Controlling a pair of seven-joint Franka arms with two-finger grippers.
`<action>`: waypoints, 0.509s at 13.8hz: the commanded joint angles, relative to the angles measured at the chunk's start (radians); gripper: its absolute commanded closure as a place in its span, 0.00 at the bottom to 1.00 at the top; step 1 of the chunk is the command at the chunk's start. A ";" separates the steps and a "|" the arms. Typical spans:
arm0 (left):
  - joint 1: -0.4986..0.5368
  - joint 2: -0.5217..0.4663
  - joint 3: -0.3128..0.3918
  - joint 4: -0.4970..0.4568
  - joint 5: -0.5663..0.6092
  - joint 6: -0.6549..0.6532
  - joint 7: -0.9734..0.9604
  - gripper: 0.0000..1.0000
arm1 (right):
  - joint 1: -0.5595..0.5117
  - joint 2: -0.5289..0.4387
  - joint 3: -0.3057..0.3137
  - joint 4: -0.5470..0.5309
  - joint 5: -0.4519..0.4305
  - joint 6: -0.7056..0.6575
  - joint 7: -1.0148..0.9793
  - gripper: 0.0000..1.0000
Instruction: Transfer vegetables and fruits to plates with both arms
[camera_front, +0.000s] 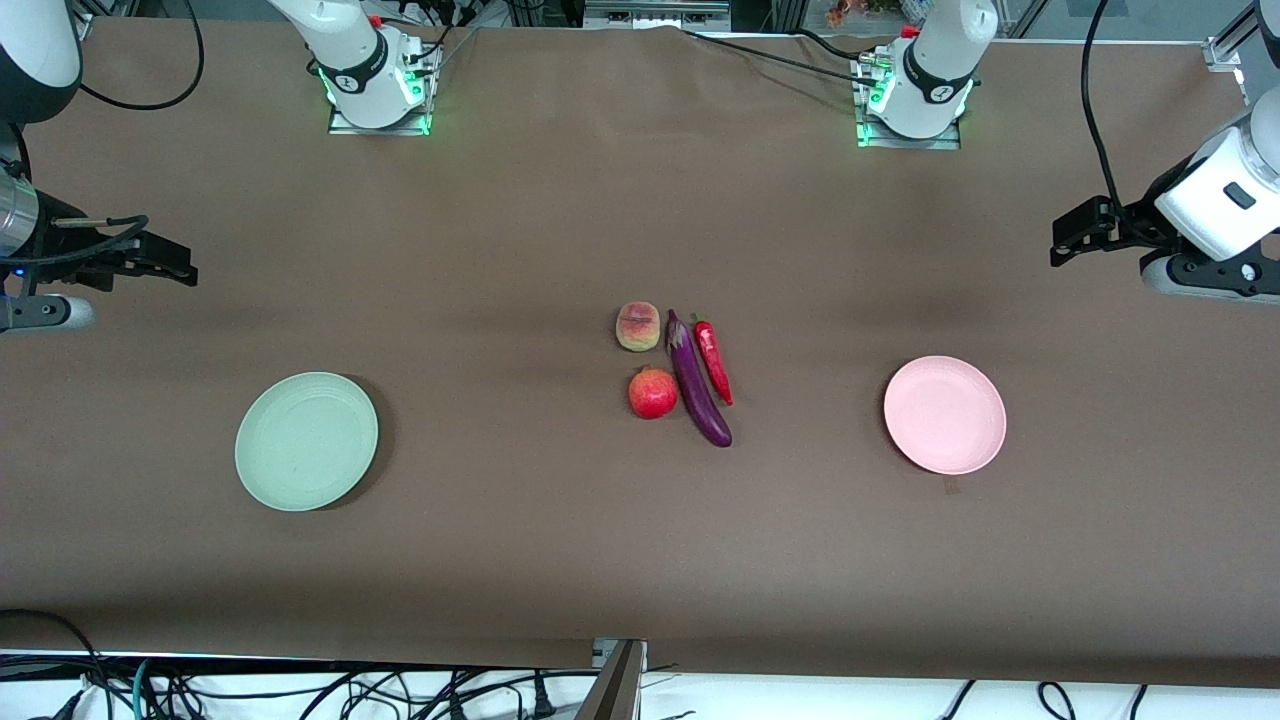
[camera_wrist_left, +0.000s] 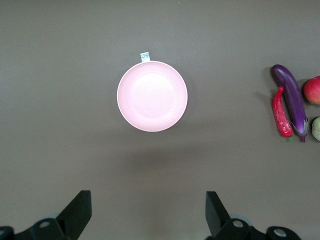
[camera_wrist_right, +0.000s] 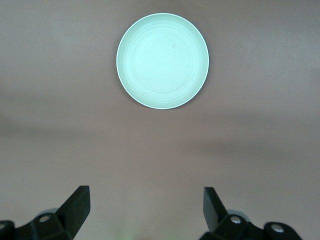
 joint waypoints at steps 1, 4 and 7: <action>0.002 0.005 0.001 0.026 -0.017 -0.023 0.014 0.00 | -0.006 0.007 0.006 0.017 -0.003 -0.003 0.000 0.00; 0.002 0.005 0.001 0.026 -0.016 -0.023 0.014 0.00 | -0.005 0.006 0.006 0.017 -0.009 0.001 -0.002 0.00; -0.005 0.005 0.000 0.039 -0.017 -0.024 0.014 0.00 | -0.003 0.006 0.006 0.017 -0.004 0.009 -0.002 0.00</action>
